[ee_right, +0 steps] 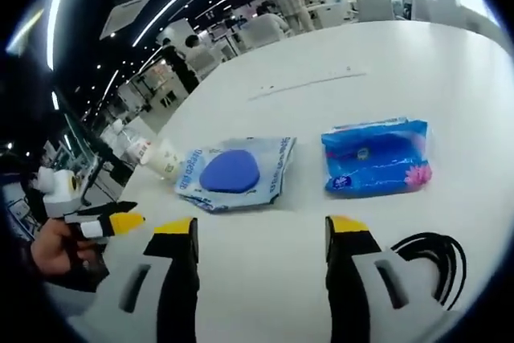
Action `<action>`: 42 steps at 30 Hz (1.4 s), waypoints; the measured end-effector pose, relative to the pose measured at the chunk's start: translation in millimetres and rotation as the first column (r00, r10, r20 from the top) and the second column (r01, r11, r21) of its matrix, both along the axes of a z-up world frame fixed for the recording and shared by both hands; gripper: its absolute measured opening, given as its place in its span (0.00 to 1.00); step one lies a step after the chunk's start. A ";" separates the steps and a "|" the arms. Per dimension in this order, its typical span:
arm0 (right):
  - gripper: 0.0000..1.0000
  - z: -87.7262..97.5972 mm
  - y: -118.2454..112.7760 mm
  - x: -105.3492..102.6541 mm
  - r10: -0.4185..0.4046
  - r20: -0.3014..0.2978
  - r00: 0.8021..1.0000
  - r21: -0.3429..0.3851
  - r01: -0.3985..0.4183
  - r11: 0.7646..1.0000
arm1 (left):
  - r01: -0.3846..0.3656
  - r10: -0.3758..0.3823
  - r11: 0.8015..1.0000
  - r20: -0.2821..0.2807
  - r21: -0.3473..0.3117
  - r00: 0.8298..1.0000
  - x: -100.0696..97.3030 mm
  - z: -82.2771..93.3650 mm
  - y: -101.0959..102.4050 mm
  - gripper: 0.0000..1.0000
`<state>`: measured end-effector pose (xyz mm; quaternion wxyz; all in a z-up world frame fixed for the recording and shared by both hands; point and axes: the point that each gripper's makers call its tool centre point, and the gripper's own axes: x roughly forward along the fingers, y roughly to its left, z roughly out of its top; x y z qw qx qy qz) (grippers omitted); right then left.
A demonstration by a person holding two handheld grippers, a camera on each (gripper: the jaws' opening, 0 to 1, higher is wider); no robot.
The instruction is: Arrange the tabletop items into an orderly group along one side of the table until the central work area is clear of visible clutter.
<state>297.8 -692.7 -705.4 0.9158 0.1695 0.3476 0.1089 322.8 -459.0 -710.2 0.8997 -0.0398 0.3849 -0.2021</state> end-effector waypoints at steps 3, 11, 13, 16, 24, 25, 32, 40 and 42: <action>0.69 0.4 1.3 -11.6 0.012 0.007 1.000 -0.020 -0.012 1.000 | -0.001 0.001 1.000 -0.002 -0.021 1.000 -6.7 -2.7 1.8 0.82; 0.74 2.5 -12.3 -26.0 -0.026 0.014 1.000 -0.063 0.026 0.998 | 0.036 -0.036 0.999 0.013 -0.014 0.999 -25.4 0.8 3.7 0.87; 0.79 3.6 -14.7 -30.6 -0.023 0.014 1.000 -0.091 0.024 0.996 | 0.031 -0.031 0.999 0.018 -0.020 0.999 -27.5 3.6 6.1 0.88; 0.79 6.7 -19.2 -39.6 -0.029 0.017 0.999 -0.113 0.030 0.993 | 0.019 -0.018 0.999 0.026 -0.037 1.000 -29.7 8.4 8.2 0.90; 0.79 13.4 -35.0 -66.4 -0.101 0.041 0.994 -0.094 0.104 0.990 | 0.055 -0.054 0.998 0.033 -0.041 0.998 -49.1 9.4 2.3 0.91; 0.78 13.2 -35.2 -70.0 -0.103 0.040 0.994 -0.095 0.106 0.990 | 0.055 -0.054 0.997 0.035 -0.045 0.998 -50.8 9.5 2.0 0.91; 0.77 11.6 -44.0 -97.4 -0.149 0.036 0.988 -0.105 0.152 0.983 | 0.102 -0.102 0.995 0.047 0.002 0.994 -58.2 7.0 -0.6 0.91; 0.76 10.4 -40.9 -120.1 -0.176 0.033 0.984 -0.120 0.178 0.977 | 0.094 -0.093 0.995 0.068 -0.015 0.993 -57.3 14.7 -0.8 0.91; 0.75 11.2 -41.5 -120.9 -0.188 0.012 0.982 -0.114 0.188 0.976 | 0.094 -0.092 0.995 0.075 -0.024 0.993 -57.0 17.4 -2.0 0.90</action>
